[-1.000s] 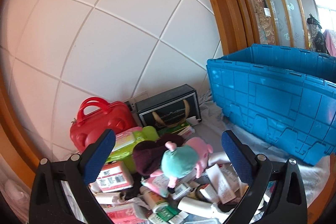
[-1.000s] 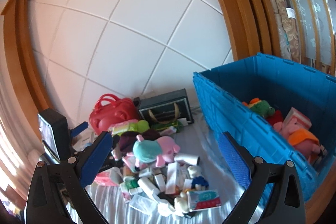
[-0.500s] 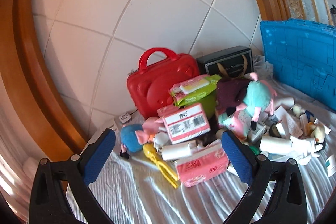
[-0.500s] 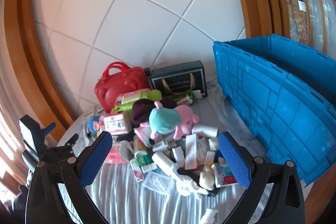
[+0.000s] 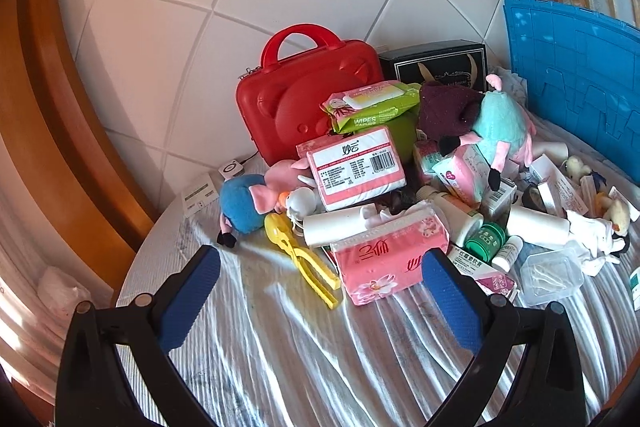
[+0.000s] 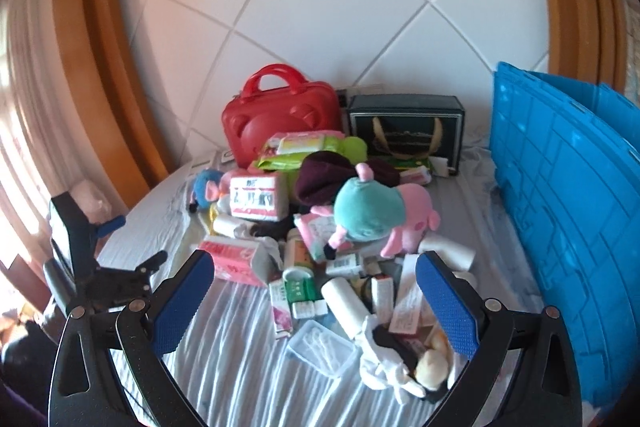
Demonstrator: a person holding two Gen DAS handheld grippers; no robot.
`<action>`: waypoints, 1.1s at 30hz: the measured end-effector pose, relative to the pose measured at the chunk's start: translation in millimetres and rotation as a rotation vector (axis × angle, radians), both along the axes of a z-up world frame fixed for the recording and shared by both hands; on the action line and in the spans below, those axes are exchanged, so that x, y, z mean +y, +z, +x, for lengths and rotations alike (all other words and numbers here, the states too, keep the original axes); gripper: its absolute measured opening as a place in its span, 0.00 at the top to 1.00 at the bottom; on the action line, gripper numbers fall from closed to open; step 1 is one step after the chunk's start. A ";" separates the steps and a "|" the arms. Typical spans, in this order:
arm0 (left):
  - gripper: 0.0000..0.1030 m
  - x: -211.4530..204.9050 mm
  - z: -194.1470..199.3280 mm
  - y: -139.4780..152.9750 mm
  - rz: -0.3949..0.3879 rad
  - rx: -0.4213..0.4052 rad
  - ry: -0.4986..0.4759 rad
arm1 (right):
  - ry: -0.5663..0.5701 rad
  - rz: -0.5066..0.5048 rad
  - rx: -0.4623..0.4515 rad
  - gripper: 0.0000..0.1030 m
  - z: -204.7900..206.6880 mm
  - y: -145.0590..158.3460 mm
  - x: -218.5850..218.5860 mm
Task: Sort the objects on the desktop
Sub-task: 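Grasp pink tissue pack with left tool while right tool grasps white roll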
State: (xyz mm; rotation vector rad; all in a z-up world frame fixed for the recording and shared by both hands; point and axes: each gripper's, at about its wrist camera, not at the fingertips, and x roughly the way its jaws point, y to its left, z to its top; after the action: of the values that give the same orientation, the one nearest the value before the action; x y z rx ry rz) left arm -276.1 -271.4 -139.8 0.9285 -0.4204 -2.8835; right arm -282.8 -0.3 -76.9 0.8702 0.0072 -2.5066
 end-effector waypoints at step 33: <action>0.15 -1.5 -122.3 -116.8 0.020 -0.362 -0.619 | 0.220 0.325 -0.468 0.26 -133.5 -204.7 -66.0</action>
State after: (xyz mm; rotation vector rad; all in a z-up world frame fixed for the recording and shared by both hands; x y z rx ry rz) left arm -398.4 -272.9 -256.6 1.5743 -0.8397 -3.2373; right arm -416.3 -66.3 -281.5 1.4835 0.3428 -2.0771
